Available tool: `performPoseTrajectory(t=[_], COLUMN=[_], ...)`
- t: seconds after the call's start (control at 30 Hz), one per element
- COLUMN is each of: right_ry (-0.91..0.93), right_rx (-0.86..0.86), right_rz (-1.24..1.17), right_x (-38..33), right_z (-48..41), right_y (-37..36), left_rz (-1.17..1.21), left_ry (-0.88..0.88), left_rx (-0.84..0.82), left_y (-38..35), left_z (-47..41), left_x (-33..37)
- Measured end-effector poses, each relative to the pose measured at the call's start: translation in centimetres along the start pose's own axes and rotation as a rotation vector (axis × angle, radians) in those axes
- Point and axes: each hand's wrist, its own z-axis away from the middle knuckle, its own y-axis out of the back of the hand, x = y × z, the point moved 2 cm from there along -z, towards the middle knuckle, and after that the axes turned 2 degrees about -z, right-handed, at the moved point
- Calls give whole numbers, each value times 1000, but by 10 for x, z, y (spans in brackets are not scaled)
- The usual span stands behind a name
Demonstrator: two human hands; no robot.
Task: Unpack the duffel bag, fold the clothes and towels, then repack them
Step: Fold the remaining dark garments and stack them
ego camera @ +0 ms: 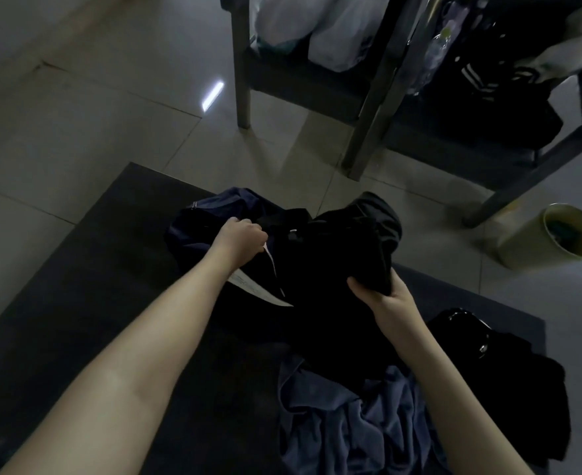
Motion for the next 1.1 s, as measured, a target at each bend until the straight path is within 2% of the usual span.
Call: performPoseTrajectory(t=[0.2, 0.4, 0.57, 0.73, 0.87, 0.97, 1.03, 1.1], right_ry=[159, 339, 451, 508, 416, 442, 458, 471], right_rx=[0, -5, -81, -201, -379, -503, -511, -420], right_rz=[39, 248, 428, 783, 973, 1125, 1184, 1222], right_x=[-22, -17, 8, 37, 43, 42, 37, 30], right_z=[-4, -4, -4, -10, -9, -11, -14, -23], right_y=[-7, -22, -42, -52, -65, -76, -83, -88], left_rz=[242, 725, 881, 861, 837, 845, 847, 835], left_ry=[99, 142, 293, 297, 300, 292, 243, 176], left_rx=[176, 255, 189, 229, 282, 299, 292, 270], left_y=[33, 70, 63, 68, 74, 74, 70, 64], left_z=[1, 15, 19, 17, 14, 16, 22, 31], left_x=[-2, -15, -34, -48, -49, -50, -49, -49])
